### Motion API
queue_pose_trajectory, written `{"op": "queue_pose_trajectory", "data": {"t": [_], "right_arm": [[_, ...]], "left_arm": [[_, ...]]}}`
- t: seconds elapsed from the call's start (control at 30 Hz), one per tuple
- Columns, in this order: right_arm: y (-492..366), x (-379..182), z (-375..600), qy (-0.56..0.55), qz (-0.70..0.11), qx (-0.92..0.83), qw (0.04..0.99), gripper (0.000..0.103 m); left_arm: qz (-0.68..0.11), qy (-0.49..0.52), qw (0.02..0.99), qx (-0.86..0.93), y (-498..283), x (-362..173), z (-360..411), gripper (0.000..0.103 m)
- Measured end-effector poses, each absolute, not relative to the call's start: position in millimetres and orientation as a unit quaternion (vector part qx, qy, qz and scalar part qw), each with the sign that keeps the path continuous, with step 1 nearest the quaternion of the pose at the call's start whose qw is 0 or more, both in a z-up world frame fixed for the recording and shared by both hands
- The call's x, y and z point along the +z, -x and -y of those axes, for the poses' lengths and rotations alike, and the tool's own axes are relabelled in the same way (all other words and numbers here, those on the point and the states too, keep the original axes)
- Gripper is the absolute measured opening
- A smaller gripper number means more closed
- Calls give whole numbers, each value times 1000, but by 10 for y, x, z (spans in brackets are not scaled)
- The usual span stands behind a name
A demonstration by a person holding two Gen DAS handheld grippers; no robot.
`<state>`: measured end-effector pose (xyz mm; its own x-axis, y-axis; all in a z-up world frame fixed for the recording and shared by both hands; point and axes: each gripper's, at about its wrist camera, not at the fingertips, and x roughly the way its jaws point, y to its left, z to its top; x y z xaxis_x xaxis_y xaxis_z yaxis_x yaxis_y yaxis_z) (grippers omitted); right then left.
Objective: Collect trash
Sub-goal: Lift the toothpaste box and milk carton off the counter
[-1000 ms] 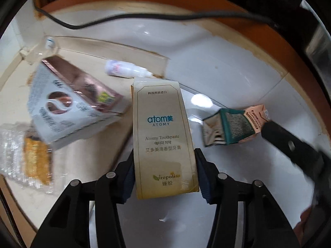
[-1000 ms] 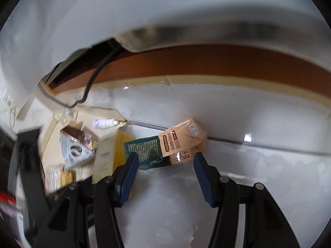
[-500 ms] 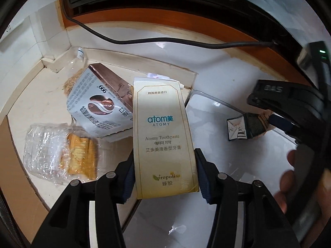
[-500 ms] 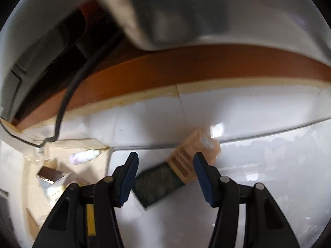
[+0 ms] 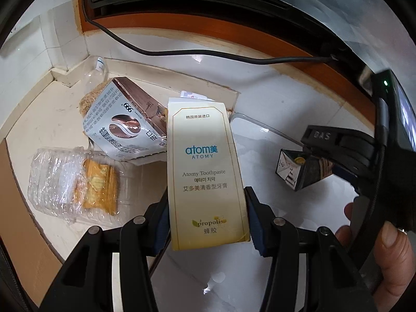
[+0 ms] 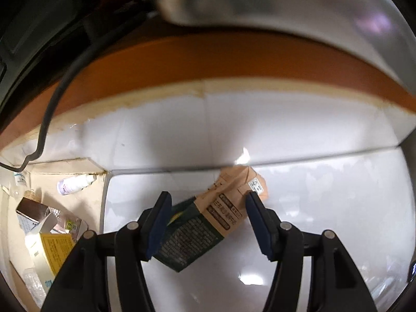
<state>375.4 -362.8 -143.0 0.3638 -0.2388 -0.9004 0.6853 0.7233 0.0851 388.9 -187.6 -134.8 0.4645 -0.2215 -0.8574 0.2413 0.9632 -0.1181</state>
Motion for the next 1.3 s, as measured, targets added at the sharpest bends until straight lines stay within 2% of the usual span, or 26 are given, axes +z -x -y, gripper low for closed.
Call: {"op": "queue_pose_trajectory", "data": {"t": [0.2, 0.57, 0.73, 1.0, 1.07, 1.1, 1.13, 1.3], "right_arm": [[-3558, -1570, 3909, -320, -481, -254, 776, 61], [-3435, -1787, 4158, -361, -487, -129, 784, 62], [-3509, -1771, 4034, -370, -493, -145, 774, 62], [-3674, -1738, 3988, -390, -466, -214, 764, 75], [-3678, -1731, 3947, -383, -459, -226, 769, 74], [-3668, -1732, 3929, -383, -451, -227, 774, 70], [-3650, -1741, 3927, -395, -440, -211, 779, 54], [-3549, -1690, 3914, -403, -419, -184, 792, 42]], "left_arm": [[-506, -3, 850, -146, -3811, -1339, 1892, 50], [-514, -2, 843, -161, -3683, -1385, 1969, 50], [-516, 0, 841, -161, -3713, -1410, 1994, 50], [-515, 3, 842, -163, -3756, -1400, 1991, 50], [-515, 3, 842, -164, -3752, -1402, 1990, 50], [-515, 2, 841, -164, -3751, -1405, 1991, 50], [-516, 2, 841, -164, -3748, -1401, 1990, 50], [-515, -2, 840, -168, -3733, -1363, 1983, 50]]}}
